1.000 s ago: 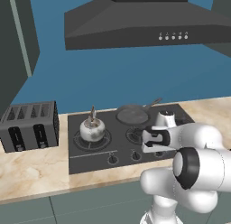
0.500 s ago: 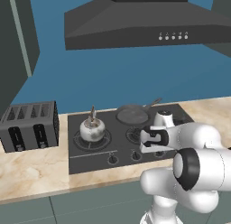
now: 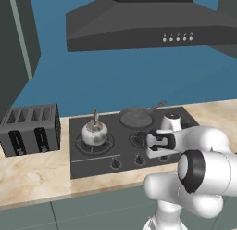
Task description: Pick the pan from the cabinet and place it on the stove. Then turn on the stove burner for the pan.
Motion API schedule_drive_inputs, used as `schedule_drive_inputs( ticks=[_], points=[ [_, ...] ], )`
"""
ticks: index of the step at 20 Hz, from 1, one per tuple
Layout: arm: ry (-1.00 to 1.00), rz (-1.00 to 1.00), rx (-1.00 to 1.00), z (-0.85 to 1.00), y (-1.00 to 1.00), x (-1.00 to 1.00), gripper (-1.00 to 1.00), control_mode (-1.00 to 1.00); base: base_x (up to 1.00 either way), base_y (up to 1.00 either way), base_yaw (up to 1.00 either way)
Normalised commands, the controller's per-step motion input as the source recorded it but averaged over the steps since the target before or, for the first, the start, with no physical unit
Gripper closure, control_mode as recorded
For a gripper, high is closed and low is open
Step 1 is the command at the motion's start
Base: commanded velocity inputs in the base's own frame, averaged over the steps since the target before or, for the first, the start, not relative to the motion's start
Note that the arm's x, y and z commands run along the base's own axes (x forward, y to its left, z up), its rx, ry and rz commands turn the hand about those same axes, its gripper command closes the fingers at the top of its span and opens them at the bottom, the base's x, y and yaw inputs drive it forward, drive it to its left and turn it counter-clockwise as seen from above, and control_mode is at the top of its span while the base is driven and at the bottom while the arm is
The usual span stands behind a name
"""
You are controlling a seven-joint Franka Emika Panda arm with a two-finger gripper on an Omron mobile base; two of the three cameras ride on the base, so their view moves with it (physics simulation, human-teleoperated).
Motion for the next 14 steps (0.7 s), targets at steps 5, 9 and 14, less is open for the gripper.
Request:
schedule_drive_inputs(
  ticks=[5,9,14],
  points=[
    [-0.07,0.30,-0.03,-0.53,0.00,-0.38,1.00,-1.00,0.00,0.00,0.00],
    [-0.04,0.30,-0.02,-0.59,0.01,-0.48,1.00,-1.00,0.00,0.00,0.00],
    [-0.09,0.29,-0.02,-0.60,0.06,-0.45,1.00,-1.00,0.00,0.00,0.00]
  ],
)
